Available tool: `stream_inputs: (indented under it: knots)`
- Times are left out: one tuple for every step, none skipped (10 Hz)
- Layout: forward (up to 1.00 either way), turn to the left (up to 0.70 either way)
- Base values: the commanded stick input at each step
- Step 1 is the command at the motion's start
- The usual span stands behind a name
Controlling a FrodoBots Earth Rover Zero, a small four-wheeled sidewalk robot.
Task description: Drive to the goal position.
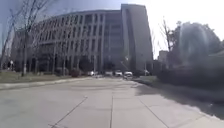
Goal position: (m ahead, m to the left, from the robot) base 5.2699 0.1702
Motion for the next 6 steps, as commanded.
stream_inputs:
  knots:
    - [0.7,0.0]
    - [0.7,0.0]
    - [0.7,0.0]
    - [0.7,0.0]
    - [0.7,0.0]
    - [0.7,0.0]
